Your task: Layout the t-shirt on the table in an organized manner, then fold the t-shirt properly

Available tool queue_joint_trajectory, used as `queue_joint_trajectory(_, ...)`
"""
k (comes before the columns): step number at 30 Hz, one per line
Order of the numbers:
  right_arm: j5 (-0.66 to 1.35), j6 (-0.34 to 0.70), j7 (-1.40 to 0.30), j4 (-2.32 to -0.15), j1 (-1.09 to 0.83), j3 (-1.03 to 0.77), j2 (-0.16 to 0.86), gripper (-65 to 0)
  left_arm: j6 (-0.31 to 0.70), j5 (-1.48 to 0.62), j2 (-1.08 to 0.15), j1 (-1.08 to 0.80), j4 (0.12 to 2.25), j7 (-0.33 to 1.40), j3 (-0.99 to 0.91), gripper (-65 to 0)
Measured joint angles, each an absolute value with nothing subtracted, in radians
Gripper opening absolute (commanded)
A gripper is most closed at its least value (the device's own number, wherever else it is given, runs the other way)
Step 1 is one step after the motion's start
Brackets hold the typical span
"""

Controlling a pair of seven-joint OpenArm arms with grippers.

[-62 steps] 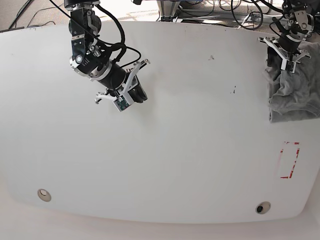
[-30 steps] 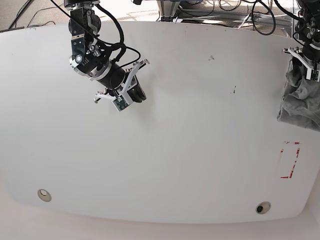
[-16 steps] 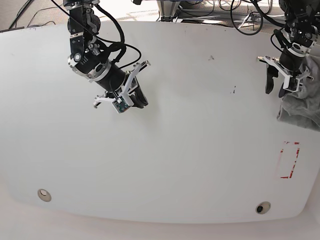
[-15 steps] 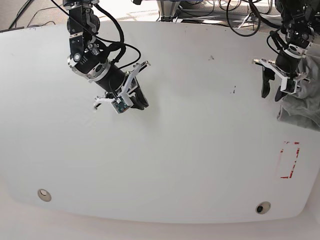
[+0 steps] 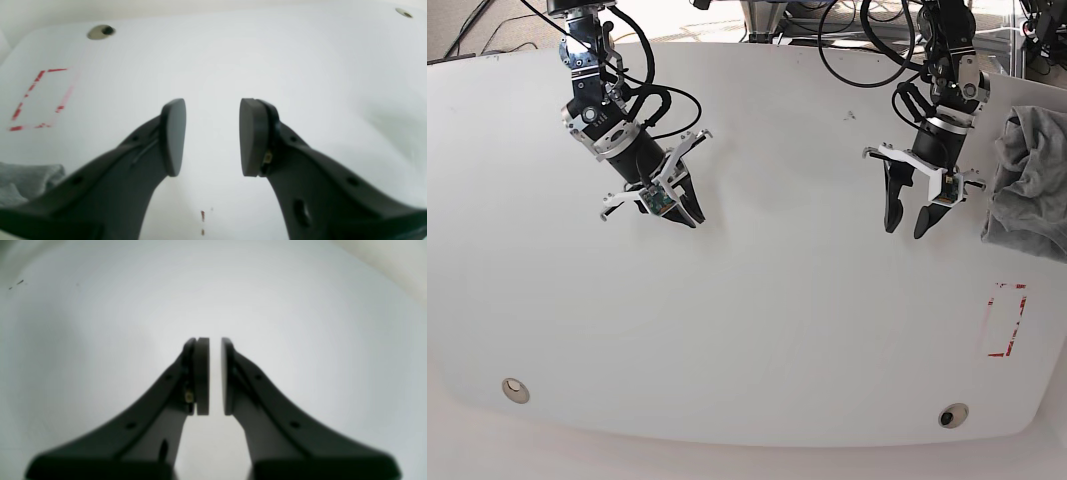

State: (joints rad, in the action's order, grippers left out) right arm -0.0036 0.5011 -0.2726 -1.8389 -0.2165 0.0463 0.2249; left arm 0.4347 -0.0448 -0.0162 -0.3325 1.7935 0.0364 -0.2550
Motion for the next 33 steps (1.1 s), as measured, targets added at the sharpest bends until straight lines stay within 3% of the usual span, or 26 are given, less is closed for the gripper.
queue_joint_trajectory(12, -0.020, 0.501, -0.083, -1.805, -0.457, -0.192, 0.192, -59.5, 0.434, -0.046, -0.028, -0.522, 1.839, 0.030, -0.212, -41.3)
queue_joint_trajectory(33, 0.191, 0.495, -0.039, -1.955, -0.962, -0.263, 0.211, -59.5, 0.434, -0.053, -0.053, -0.948, 1.976, 0.025, -0.302, -41.3)
